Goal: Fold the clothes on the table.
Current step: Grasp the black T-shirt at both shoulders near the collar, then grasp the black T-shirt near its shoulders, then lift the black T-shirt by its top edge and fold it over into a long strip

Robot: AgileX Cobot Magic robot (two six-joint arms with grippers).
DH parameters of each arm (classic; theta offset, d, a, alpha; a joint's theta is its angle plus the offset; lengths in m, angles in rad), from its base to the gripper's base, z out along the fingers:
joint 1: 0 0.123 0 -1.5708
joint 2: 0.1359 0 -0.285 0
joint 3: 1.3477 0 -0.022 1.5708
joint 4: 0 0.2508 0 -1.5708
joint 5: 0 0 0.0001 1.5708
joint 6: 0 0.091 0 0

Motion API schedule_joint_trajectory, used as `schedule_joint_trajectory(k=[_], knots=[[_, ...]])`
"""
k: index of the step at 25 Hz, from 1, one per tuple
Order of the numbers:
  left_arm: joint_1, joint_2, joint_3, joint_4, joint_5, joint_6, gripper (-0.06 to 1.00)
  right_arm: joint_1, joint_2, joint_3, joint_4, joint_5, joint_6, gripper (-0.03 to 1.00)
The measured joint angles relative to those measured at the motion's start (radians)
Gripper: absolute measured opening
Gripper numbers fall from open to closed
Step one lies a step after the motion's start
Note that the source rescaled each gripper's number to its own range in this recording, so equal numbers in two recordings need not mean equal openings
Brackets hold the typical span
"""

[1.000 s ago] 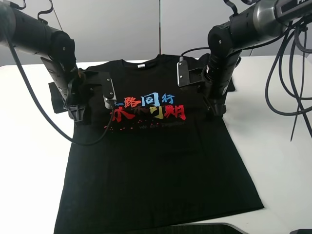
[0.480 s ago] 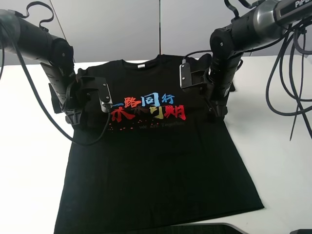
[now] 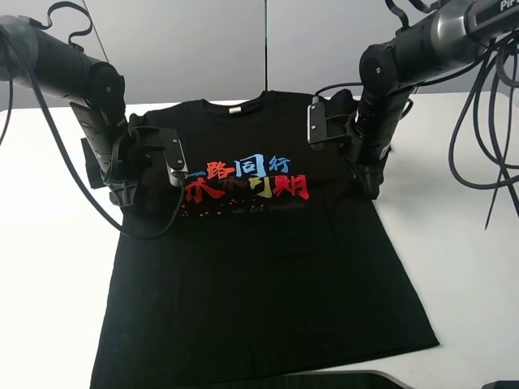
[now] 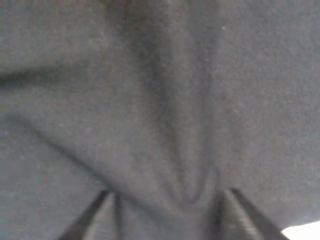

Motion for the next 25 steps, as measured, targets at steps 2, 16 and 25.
schedule_joint_trajectory(k=[2, 16, 25], knots=[[0.0, 0.001, 0.0, 0.0, 0.004, 0.0, 0.62, 0.0, 0.008, -0.002, 0.01, 0.017, -0.002, 0.32], [-0.002, 0.005, 0.0, 0.082, -0.064, 0.0, 0.0, 0.0, 0.025, -0.012, 0.02, 0.036, -0.004, 0.01], [-0.002, 0.005, 0.0, 0.091, -0.085, 0.0, 0.0, 0.0, 0.026, -0.012, 0.018, 0.031, -0.004, 0.01]])
